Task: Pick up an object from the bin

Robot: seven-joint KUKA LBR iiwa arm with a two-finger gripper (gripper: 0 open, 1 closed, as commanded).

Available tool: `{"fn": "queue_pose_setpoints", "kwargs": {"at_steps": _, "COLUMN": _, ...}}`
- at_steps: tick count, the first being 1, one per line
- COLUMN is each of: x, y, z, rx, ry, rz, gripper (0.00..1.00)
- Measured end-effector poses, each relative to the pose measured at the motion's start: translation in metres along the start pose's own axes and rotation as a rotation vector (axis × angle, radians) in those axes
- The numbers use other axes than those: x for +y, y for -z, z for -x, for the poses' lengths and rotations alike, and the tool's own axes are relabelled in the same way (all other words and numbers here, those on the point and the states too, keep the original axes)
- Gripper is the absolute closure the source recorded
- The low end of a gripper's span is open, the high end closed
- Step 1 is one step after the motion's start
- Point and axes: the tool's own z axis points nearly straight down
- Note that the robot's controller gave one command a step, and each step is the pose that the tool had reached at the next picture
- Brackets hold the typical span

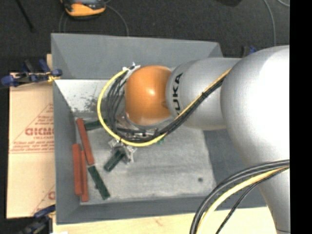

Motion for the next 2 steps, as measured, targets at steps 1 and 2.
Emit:
{"fn": "queue_pose_setpoints", "kwargs": {"at_steps": 1, "x": 0.0, "y": 0.0, "z": 0.0, "rx": 0.0, "ry": -0.001, "rz": 0.0, "gripper": 1.0}}
{"fn": "queue_pose_setpoints", "kwargs": {"at_steps": 2, "x": -0.019, "y": 0.139, "z": -0.05, "rx": -0.001, "ry": -0.007, "rz": -0.002, "gripper": 1.0}}
